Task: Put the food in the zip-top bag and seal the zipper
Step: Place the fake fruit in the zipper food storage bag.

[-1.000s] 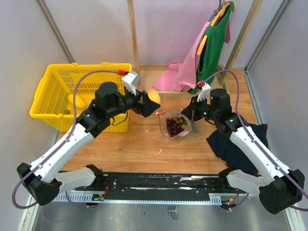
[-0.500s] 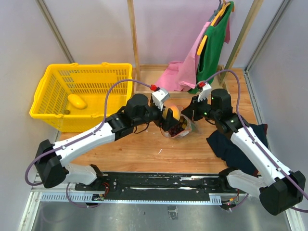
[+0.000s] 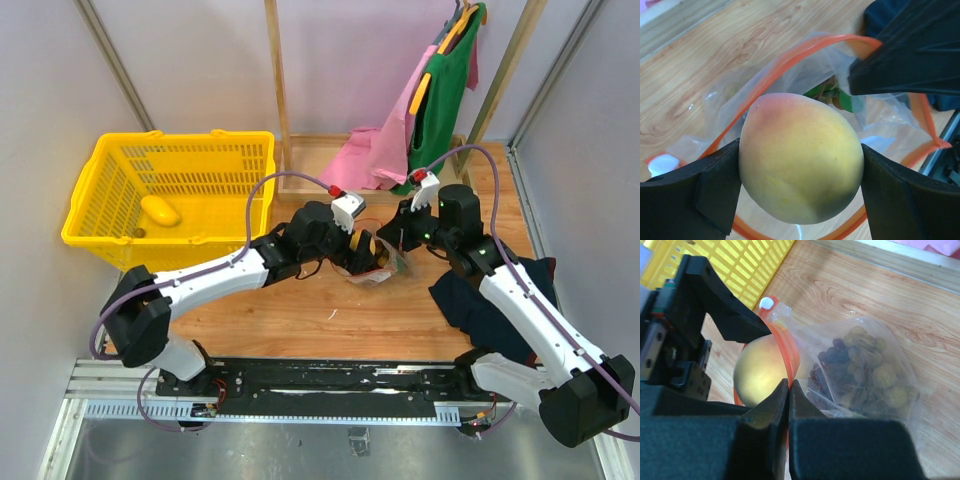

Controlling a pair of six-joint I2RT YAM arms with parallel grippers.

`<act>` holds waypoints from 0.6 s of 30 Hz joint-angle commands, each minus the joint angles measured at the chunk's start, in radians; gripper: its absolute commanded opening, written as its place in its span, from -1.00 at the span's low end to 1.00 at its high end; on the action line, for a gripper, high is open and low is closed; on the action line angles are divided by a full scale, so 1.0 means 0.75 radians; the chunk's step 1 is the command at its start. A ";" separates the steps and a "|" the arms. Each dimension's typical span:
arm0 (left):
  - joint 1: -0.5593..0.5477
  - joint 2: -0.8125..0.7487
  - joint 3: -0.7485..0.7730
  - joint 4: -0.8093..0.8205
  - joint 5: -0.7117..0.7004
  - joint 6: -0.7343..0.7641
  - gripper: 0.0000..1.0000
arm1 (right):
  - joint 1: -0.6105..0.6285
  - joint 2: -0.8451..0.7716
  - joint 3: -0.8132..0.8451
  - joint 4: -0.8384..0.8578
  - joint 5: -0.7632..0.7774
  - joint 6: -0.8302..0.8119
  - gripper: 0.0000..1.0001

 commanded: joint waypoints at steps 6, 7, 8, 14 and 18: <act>-0.019 0.087 0.074 0.013 -0.161 -0.087 0.49 | 0.009 -0.011 -0.011 0.052 -0.034 0.011 -0.99; -0.020 0.091 0.076 0.013 -0.161 -0.097 0.60 | 0.009 -0.011 -0.011 0.054 -0.034 0.011 -0.99; -0.023 0.094 0.080 0.014 -0.158 -0.102 0.69 | 0.008 -0.011 -0.011 0.054 -0.034 0.012 -0.99; -0.033 0.098 0.096 -0.015 -0.166 -0.113 0.93 | 0.010 -0.008 -0.011 0.056 -0.039 0.014 -0.99; -0.035 0.075 0.093 -0.028 -0.172 -0.122 0.98 | 0.009 -0.009 -0.013 0.056 -0.038 0.014 -0.99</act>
